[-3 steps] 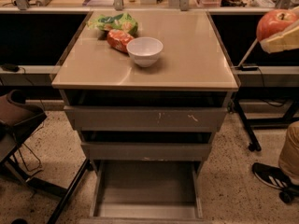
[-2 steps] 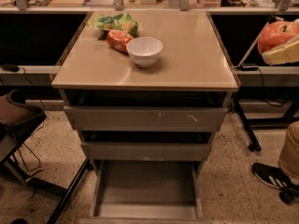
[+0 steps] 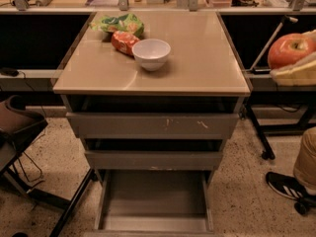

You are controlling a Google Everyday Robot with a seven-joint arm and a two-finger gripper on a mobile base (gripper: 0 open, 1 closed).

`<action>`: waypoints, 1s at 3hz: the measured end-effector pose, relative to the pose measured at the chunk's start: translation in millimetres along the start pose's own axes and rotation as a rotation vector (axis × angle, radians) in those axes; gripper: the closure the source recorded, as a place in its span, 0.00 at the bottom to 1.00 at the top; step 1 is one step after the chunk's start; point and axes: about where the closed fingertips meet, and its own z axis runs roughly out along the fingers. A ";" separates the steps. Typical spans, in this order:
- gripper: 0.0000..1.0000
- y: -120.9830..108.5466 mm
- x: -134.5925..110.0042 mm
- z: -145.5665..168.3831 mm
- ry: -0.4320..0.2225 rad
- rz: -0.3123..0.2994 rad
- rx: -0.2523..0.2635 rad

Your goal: Place apple into bottom drawer

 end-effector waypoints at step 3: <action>1.00 69.4 130.8 73.1 0.094 -0.032 0.128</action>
Offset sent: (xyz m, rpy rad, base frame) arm 0.0192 0.0071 -0.3340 -0.1110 -0.0210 -0.2969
